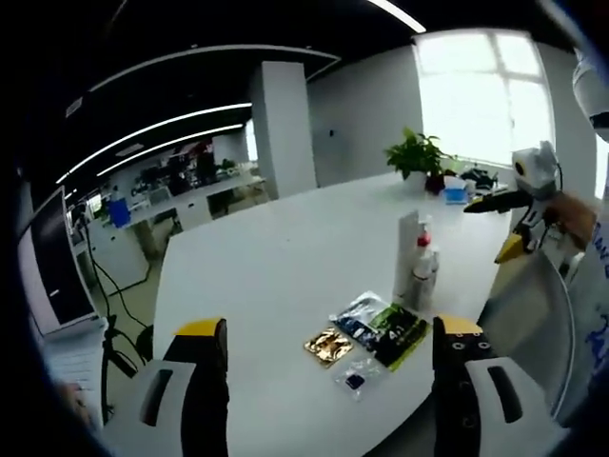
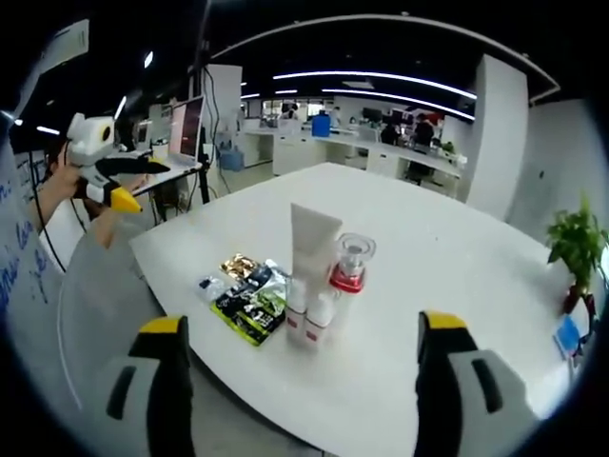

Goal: Arrange the skincare products in the storage area until every visible bottle or jar stands upright without overlapping.

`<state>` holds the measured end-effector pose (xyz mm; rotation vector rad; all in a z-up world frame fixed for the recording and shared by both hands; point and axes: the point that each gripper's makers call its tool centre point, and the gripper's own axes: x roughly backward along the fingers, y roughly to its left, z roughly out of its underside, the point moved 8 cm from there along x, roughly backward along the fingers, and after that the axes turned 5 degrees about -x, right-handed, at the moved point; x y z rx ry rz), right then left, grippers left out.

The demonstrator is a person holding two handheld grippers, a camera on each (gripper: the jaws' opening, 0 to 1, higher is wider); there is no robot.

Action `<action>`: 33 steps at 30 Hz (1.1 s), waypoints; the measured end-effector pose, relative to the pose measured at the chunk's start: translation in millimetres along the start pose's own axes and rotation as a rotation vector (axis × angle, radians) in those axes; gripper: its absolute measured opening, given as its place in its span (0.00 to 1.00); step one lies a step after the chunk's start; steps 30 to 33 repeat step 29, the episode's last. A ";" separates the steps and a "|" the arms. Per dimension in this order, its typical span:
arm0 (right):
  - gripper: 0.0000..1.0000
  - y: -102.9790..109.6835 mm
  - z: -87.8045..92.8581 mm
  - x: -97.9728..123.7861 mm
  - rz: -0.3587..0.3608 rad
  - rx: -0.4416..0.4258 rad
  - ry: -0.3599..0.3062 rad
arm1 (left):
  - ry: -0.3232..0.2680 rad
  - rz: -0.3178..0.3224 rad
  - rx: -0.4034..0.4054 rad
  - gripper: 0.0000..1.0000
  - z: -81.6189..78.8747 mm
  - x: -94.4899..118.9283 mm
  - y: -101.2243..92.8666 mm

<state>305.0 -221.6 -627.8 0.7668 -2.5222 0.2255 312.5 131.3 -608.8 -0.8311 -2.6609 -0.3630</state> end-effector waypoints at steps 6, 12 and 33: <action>1.00 -0.3 4.2 -0.5 0.006 -0.007 0.013 | 0.015 -0.013 0.013 0.95 5.0 2.8 -1.0; 1.00 0.1 7.0 -1.8 0.006 -0.004 0.026 | 0.009 -0.015 0.007 0.97 7.4 3.4 -2.3; 1.00 -1.4 8.5 -3.2 0.011 -0.006 0.034 | 0.037 -0.026 0.007 0.97 17.8 -0.7 -4.1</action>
